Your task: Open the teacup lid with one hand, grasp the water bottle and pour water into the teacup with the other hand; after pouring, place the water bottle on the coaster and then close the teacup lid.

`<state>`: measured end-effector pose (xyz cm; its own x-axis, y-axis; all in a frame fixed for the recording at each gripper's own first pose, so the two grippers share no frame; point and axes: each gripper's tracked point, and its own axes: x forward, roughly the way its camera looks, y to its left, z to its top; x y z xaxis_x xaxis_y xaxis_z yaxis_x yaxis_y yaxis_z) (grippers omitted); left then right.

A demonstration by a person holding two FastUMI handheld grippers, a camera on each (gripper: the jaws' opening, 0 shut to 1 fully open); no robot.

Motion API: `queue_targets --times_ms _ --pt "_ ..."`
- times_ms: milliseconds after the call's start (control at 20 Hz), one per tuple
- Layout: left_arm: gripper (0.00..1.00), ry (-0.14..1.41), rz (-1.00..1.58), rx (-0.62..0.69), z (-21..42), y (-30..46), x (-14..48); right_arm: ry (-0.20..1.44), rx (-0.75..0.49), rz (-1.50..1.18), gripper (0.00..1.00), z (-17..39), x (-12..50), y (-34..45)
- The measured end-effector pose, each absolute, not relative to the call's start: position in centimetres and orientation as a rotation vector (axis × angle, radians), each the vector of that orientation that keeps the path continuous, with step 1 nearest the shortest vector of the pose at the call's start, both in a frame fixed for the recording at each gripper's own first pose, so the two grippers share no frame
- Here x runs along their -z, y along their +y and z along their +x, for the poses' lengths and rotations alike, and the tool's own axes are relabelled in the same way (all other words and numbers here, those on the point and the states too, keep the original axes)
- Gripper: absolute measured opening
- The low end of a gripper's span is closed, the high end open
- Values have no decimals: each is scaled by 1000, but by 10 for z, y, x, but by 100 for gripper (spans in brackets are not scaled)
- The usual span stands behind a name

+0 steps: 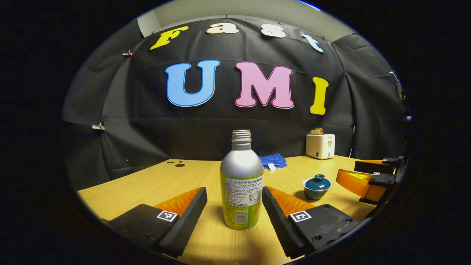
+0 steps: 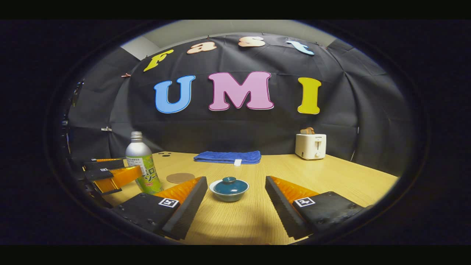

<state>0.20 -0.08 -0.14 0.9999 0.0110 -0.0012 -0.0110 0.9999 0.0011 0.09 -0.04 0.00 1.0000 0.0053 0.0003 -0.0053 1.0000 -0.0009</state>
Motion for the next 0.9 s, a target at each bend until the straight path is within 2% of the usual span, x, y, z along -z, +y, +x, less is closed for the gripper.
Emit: queue_targets --times_ms 150,600,700,750,900 --pt "95 1 1 -12 2 -1 2 -1 -5 -1 96 1 1 -1" --pt "95 2 0 -13 1 -1 2 -1 -13 -1 98 4 2 1" --pt "95 1 0 -8 -1 -1 1 3 -24 -1 95 13 3 3" --pt "95 -2 -2 -13 0 0 -1 9 -35 1 98 20 5 5" --pt "95 -2 -2 -1 0 -2 0 21 -56 -1 98 35 7 10"
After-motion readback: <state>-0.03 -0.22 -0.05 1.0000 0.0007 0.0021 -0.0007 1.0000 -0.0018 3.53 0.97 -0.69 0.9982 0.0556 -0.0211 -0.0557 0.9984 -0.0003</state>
